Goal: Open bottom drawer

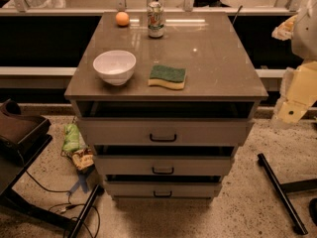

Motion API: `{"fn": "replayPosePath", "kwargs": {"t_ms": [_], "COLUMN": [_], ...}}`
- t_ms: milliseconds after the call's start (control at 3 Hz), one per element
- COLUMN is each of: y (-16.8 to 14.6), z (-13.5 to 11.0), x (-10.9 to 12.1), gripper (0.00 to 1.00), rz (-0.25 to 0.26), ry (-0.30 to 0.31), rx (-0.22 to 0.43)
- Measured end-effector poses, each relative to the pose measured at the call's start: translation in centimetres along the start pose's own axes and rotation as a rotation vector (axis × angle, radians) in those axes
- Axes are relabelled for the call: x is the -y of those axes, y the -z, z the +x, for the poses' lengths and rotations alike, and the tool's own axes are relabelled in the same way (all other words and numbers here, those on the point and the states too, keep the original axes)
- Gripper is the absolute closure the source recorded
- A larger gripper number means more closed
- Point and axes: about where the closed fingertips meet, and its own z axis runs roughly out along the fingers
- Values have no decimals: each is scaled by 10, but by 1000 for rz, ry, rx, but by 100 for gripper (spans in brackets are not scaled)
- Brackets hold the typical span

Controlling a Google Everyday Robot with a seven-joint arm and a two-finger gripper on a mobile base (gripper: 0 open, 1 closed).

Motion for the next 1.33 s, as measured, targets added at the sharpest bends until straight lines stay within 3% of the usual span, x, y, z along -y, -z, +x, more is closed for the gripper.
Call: {"fn": "replayPosePath", "kwargs": {"t_ms": [667,1333], "y": [-17,-91], "z": [-7,-12], "x": [-3,-26], "gripper": [0,0], "rz": [11,82], "ry": [0,9], "rx": [-2,25]}}
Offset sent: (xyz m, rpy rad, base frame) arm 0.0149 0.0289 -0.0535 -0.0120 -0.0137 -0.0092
